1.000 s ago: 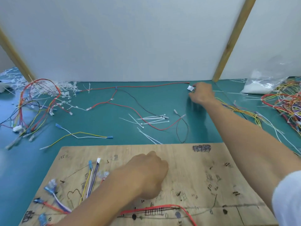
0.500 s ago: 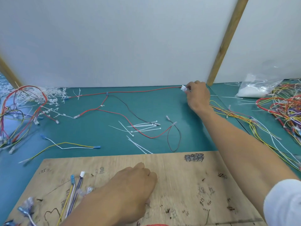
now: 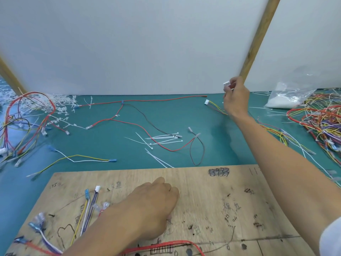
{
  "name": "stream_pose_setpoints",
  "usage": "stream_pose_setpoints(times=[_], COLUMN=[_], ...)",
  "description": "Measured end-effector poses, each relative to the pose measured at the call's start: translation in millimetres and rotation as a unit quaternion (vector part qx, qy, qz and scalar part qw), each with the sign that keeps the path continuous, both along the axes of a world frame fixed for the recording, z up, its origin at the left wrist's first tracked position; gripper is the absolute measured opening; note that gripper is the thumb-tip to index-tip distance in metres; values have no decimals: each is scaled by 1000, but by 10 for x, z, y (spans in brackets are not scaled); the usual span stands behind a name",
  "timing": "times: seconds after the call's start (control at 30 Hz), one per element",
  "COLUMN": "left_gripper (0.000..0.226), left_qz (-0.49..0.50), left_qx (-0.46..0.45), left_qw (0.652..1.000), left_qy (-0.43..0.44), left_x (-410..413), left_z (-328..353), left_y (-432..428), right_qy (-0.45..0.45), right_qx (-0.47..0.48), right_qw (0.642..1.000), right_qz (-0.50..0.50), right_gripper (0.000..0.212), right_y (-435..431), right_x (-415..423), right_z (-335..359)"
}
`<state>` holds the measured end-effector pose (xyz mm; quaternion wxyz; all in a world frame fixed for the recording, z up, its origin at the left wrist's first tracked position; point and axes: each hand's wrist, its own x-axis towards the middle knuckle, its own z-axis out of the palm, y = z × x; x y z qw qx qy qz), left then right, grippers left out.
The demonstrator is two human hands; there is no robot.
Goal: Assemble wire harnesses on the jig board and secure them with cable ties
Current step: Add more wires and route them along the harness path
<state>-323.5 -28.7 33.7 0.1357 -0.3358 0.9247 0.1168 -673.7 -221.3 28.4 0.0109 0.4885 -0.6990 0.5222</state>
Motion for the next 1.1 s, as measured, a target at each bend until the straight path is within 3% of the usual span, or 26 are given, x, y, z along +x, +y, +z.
stream_pose_setpoints(times=[0.07,0.17,0.27,0.53,0.63,0.67,0.73,0.8,0.83,0.87,0.93,0.97,1.1], left_gripper=[23,22,21,33,23,15,23,38,46,48,27,19,21], left_qz=[2,8,8,11,0,5,66,162,190,198,190,186,189], left_qx=[11,20,28,34,0,-26,-75,-44,-11,21,37,20,-53], left_qw=[1000,1000,999,999,998,999,982,910,882,870,864,863,853], left_qy=[-3,-9,-19,-33,-57,-22,159,380,432,452,464,469,484], left_x=[-5,-9,-8,-3,21,24,-38,-218,-336,-447,-607,-644,-592], left_z=[31,64,75,71,178,237,391,578,664,736,801,813,733], left_y=[3,4,5,-7,-11,-16,-21,-22,-34,-50,-44,-26,9], right_qy=[20,176,318,461,471,463,439,430,434,437,423,400,336], right_qx=[-28,-9,33,-41,-74,-78,-87,-92,-93,-92,-77,-65,-1], right_qw=[999,983,946,883,875,878,886,886,882,879,883,893,924], right_qz=[15,44,62,75,84,94,122,144,156,168,190,196,184], right_gripper=[17,21,25,31,27,25,21,24,26,28,32,34,34], right_y=[115,323,552,1303,1588,1681,1848,1975,2034,2092,2209,2263,2375], right_x=[6,50,121,366,466,492,566,693,775,859,987,1015,930], right_z=[124,315,477,693,739,740,749,730,710,683,607,565,323])
